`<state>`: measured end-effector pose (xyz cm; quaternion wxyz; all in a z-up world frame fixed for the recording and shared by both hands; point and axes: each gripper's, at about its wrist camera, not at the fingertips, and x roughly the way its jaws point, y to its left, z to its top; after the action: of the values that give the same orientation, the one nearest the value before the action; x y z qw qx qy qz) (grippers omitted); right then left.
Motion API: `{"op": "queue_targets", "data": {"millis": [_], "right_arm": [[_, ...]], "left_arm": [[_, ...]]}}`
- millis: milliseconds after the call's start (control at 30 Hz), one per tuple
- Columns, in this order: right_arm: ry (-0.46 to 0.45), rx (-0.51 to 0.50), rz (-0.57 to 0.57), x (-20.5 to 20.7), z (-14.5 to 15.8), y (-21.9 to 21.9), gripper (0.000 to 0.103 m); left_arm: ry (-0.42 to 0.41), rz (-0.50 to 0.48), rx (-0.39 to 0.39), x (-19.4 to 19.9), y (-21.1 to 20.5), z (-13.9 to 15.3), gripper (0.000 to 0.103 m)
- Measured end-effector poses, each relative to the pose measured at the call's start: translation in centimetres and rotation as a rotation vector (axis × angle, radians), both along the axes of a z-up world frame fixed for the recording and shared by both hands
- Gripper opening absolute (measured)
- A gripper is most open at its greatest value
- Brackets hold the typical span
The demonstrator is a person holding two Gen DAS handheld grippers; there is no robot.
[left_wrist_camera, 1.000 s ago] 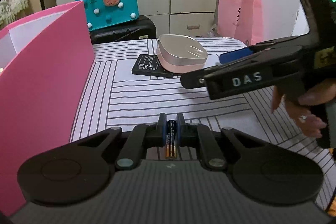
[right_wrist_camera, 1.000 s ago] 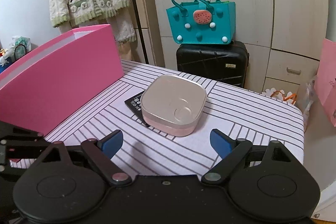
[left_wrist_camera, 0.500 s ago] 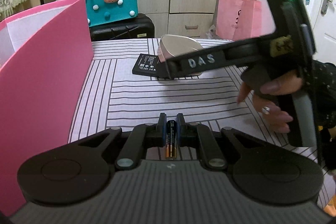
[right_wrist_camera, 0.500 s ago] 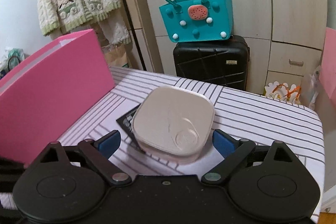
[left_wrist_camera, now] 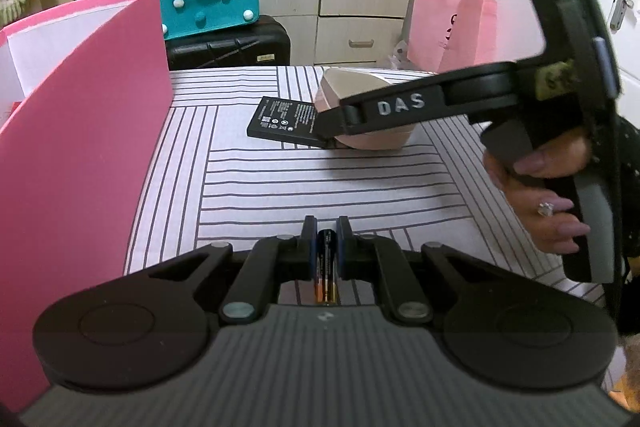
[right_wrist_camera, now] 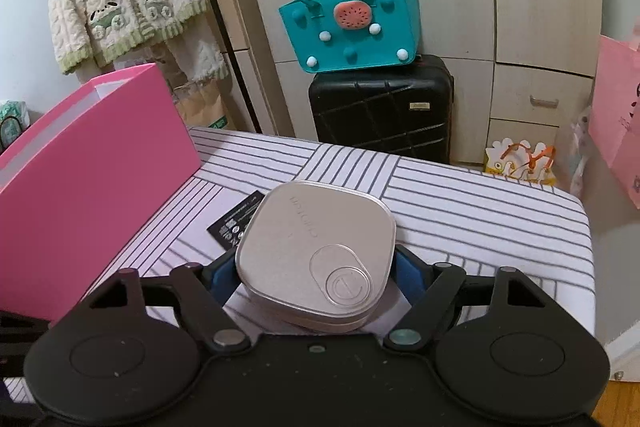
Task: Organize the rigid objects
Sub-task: 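Grasp the beige round case with the right gripper, then carry the battery with the left gripper while the right gripper lifts the beige case toward the box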
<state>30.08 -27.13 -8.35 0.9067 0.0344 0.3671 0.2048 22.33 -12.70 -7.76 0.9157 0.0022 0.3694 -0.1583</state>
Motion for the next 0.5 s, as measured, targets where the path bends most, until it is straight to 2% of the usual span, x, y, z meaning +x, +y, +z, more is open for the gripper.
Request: {"op": "queue_targets", "data": {"millis": [233, 500], "right_arm": [[0.015, -0.017, -0.003, -2.3, 0.4, -1.0, 0.082], [0.039, -0.021, -0.002, -5.0, 0.8, -2.4, 0.082]], "left_arm": [[0.072, -0.015, -0.062, 0.4, 0.3, 0.1, 0.008], [0.085, -0.024, -0.075, 0.0, 0.6, 1.3, 0.008]]}}
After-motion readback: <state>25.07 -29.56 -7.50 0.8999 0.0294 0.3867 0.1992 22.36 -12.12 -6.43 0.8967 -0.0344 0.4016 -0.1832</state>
